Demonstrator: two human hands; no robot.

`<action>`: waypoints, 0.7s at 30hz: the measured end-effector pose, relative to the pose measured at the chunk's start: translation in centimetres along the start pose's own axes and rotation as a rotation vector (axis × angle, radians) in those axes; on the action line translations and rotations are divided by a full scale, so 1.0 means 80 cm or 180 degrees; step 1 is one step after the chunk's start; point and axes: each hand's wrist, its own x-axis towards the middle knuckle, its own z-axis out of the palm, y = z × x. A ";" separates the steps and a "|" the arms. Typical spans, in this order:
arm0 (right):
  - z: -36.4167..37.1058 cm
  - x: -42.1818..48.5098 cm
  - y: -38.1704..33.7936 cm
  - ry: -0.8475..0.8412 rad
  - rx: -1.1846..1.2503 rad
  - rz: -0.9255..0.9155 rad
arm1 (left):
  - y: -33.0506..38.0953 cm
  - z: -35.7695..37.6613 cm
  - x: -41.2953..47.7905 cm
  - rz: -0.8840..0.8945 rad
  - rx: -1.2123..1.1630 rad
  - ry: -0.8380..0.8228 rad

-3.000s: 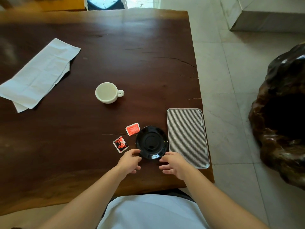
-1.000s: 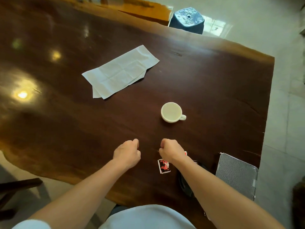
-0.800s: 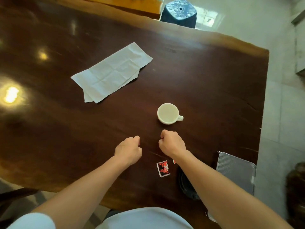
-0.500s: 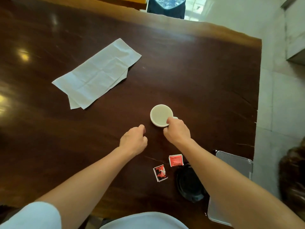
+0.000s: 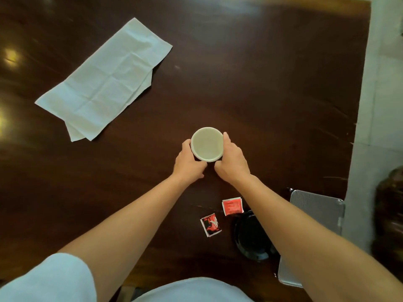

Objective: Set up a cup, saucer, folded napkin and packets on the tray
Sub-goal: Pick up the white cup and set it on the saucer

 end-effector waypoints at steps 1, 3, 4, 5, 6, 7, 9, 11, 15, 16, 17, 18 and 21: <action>0.006 -0.003 0.003 -0.0003 0.0040 0.0014 | 0.002 0.002 0.002 -0.0077 -0.0184 -0.0069; 0.019 -0.010 0.007 -0.0159 0.0282 0.0098 | 0.006 0.003 0.008 -0.0249 -0.0486 -0.0174; 0.026 -0.014 0.010 -0.0296 0.0506 0.0175 | 0.007 0.002 0.010 -0.0309 -0.0503 -0.0197; 0.032 -0.018 0.012 -0.0446 0.0786 0.0271 | 0.007 0.001 0.012 -0.0339 -0.0429 -0.0205; 0.038 -0.023 0.013 -0.0579 0.1065 0.0372 | 0.005 0.000 0.013 -0.0343 -0.0321 -0.0203; 0.044 -0.028 0.015 -0.0673 0.1287 0.0457 | 0.003 -0.001 0.013 -0.0330 -0.0238 -0.0194; 0.052 -0.040 0.015 -0.0747 0.1485 0.0568 | -0.005 -0.004 0.009 -0.0335 -0.0208 -0.0182; 0.058 -0.053 0.012 -0.0807 0.1541 0.0627 | -0.014 -0.006 -0.001 -0.0369 -0.0186 -0.0202; 0.062 -0.084 0.008 -0.0970 0.1569 0.0714 | -0.033 -0.011 -0.030 -0.0356 -0.0082 -0.0228; 0.061 -0.092 0.007 -0.0983 0.1571 0.0713 | -0.037 -0.011 -0.039 -0.0345 -0.0095 -0.0213; 0.059 -0.100 0.007 -0.0988 0.1578 0.0713 | -0.039 -0.011 -0.048 -0.0336 -0.0116 -0.0197; 0.056 -0.109 0.007 -0.0983 0.1601 0.0722 | -0.041 -0.011 -0.058 -0.0329 -0.0151 -0.0186; 0.048 -0.139 0.010 -0.0885 0.1818 0.0682 | -0.044 -0.011 -0.090 -0.0237 -0.0194 -0.0193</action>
